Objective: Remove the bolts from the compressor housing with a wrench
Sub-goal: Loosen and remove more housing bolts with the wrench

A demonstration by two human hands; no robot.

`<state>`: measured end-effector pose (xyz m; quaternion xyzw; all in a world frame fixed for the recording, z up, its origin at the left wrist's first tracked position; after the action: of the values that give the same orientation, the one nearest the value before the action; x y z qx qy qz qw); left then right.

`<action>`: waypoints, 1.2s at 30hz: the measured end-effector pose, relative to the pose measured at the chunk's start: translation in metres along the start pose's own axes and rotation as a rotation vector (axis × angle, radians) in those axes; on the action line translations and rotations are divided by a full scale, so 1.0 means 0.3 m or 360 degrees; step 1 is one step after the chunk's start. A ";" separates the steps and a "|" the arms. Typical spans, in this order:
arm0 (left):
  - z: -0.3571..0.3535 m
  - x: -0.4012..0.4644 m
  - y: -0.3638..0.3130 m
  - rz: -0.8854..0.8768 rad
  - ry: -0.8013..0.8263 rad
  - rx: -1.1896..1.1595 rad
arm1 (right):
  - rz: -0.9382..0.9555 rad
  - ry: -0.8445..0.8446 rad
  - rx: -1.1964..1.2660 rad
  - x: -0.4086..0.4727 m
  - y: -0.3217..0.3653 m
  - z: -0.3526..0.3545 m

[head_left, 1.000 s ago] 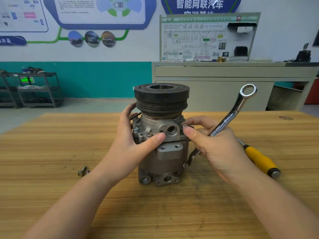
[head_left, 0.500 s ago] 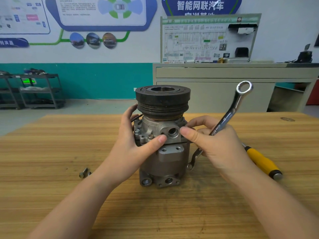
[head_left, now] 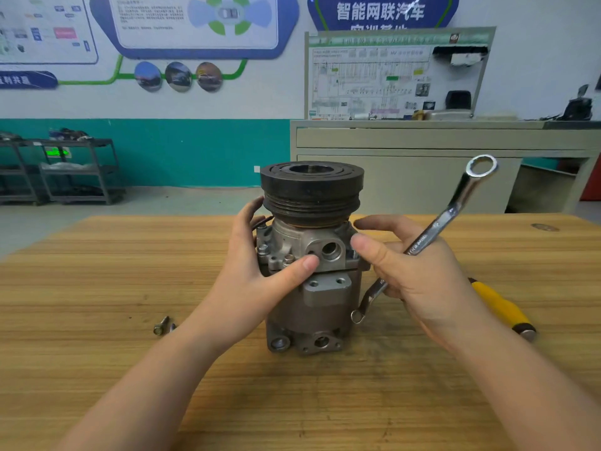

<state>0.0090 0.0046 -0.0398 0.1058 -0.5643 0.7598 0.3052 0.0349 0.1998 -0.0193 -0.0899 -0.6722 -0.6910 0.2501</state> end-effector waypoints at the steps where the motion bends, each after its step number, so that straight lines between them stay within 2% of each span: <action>1: 0.000 0.000 0.000 -0.0003 0.0001 -0.0004 | -0.0008 0.0001 -0.0025 0.001 0.000 -0.006; 8: 0.000 -0.002 -0.005 0.0014 0.0017 0.0019 | -0.0042 0.0081 0.0070 -0.001 -0.004 0.003; 11: 0.000 -0.002 -0.005 0.0012 0.0015 0.0010 | -0.0046 0.0040 -0.0043 -0.002 -0.005 -0.004; 16: 0.000 -0.003 -0.006 0.0022 0.0012 0.0022 | -0.0007 0.0054 0.0055 -0.003 -0.001 0.001; 36: -0.002 -0.003 -0.004 0.0003 0.0008 0.0038 | -0.0065 0.0032 0.0017 0.000 -0.010 0.005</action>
<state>0.0106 0.0052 -0.0395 0.1069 -0.5545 0.7670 0.3047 0.0331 0.2012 -0.0219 -0.0678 -0.6751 -0.6931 0.2434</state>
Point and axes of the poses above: each hand's wrist, its own x-axis towards the middle knuckle, its own z-axis out of the back of the hand, y = z × x, the point moved 1 cm from there along x, towards the middle knuckle, and after that the axes turned 10 degrees about y, right-handed, at the moved point
